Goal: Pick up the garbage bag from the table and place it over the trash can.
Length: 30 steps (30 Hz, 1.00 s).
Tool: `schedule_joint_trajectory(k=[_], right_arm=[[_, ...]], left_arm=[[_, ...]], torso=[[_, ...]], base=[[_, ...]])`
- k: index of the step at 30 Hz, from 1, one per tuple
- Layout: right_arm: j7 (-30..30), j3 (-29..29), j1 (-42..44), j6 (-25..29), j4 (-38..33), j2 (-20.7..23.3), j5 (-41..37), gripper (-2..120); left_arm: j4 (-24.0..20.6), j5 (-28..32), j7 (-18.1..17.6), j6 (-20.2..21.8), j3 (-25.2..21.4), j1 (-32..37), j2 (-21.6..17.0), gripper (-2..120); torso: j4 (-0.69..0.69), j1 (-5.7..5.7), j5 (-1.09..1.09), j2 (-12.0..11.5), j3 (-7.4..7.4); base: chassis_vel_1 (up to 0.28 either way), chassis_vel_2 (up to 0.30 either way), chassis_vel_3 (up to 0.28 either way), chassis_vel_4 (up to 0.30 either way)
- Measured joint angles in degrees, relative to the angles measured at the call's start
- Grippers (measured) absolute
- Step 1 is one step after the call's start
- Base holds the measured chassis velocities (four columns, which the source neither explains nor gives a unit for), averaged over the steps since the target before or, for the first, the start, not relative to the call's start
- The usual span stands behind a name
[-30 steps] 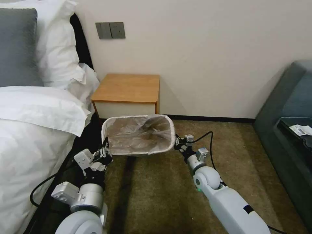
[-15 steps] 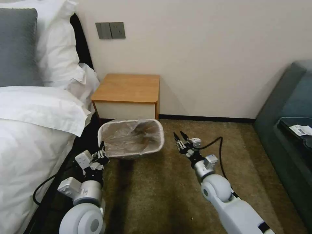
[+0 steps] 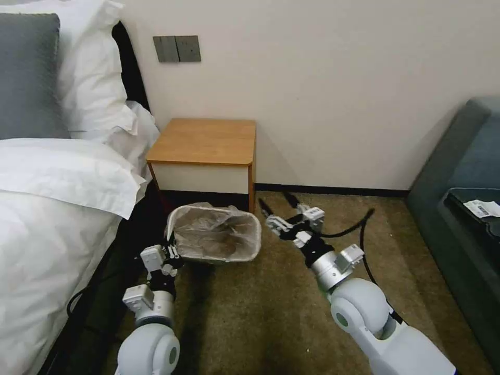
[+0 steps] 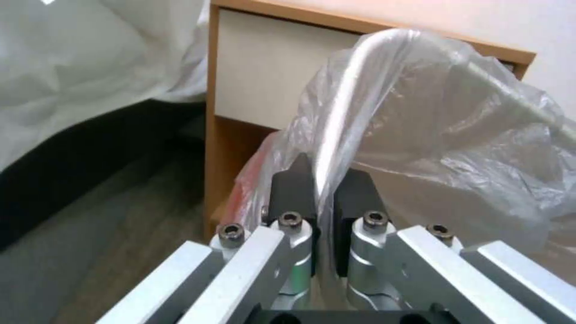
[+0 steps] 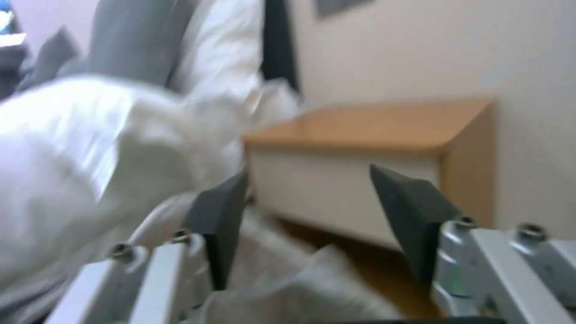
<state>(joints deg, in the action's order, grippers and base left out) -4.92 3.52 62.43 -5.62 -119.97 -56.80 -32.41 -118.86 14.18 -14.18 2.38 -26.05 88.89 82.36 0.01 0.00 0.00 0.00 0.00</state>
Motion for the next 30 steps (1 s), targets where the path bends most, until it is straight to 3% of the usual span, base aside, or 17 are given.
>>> schedule_joint_trajectory(k=[5,14,15,18,22,30], right_arm=[[-2.88,7.62,-5.75,-4.99,1.24,2.71,-2.13,35],[-10.39,17.54,-18.40,-14.53,6.65,-0.99,-8.22,0],[-10.39,17.54,-18.40,-14.53,6.65,-0.99,-8.22,0],[-8.79,21.55,-23.71,-22.83,7.85,-0.25,-3.66,0],[-5.43,25.54,-27.53,-27.74,9.01,-0.01,1.40,0],[-0.63,33.20,-34.21,-30.41,14.52,-1.33,7.04,0]], left_arm=[[0.74,-2.96,0.47,-0.99,0.81,-0.40,-0.23,3],[1.95,-6.81,0.97,-2.01,1.90,-0.75,0.22,3],[1.95,-6.81,0.97,-2.01,1.90,-0.75,0.22,3],[2.26,-8.70,1.24,-2.20,1.90,-0.79,0.21,3],[2.26,-8.89,1.25,-2.00,1.94,-0.97,0.24,3],[1.72,-8.57,1.22,-1.33,2.34,-0.85,0.88,3]], torso=[[-0.01,0.00,0.01,0.00,0.00],[0.00,0.00,0.00,0.00,0.01],[0.00,0.00,0.00,0.00,0.01],[-0.01,0.00,0.00,-0.01,0.00],[-0.01,0.00,0.00,0.00,0.00],[-0.01,0.00,0.00,0.00,0.00]], base=[[0.000,0.000,0.000,0.000],[0.000,0.000,0.000,0.000],[0.000,0.000,0.000,0.000],[0.000,0.000,0.000,0.000],[0.000,0.000,0.000,0.000],[0.000,0.000,0.000,0.000]])
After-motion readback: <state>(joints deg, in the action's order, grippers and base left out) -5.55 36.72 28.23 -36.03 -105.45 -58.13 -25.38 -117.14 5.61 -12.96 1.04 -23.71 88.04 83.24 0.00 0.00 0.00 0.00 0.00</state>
